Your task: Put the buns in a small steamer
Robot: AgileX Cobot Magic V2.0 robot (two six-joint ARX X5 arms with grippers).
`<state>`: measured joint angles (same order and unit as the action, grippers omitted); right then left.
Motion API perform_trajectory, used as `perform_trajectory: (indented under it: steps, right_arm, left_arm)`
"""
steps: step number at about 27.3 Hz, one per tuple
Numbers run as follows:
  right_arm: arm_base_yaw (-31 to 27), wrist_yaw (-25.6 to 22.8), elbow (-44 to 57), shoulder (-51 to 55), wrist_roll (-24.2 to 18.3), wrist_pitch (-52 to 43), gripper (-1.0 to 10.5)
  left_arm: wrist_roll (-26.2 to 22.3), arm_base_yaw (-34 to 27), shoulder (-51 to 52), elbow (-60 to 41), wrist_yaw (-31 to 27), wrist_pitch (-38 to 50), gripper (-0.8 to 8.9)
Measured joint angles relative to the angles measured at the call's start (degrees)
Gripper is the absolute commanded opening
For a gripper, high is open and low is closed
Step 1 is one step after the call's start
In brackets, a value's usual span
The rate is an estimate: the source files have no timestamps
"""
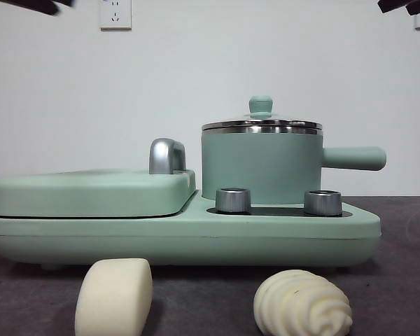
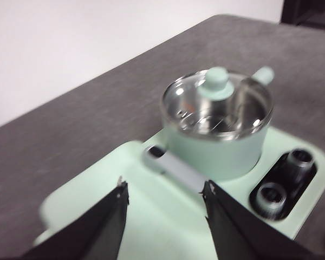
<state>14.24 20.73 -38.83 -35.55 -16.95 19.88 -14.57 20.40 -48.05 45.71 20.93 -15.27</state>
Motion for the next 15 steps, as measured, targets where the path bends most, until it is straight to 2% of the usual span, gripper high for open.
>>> perform_trajectory:
  steps: [4,8,15]
  right_arm:
    - [0.0,0.0,0.0,0.0,3.9,0.0,3.6]
    - [0.0,0.0,0.0,0.0,6.0,-0.2,3.6]
    - [0.0,0.0,0.0,0.0,6.8,-0.4,3.6]
  left_arm:
    - [4.9,3.7,-6.3,0.0,0.0,9.2,2.27]
    - [6.6,7.3,-14.1,1.8,0.0,16.6,2.27]
    - [6.9,12.3,-27.9,10.7,0.0,20.3,2.39]
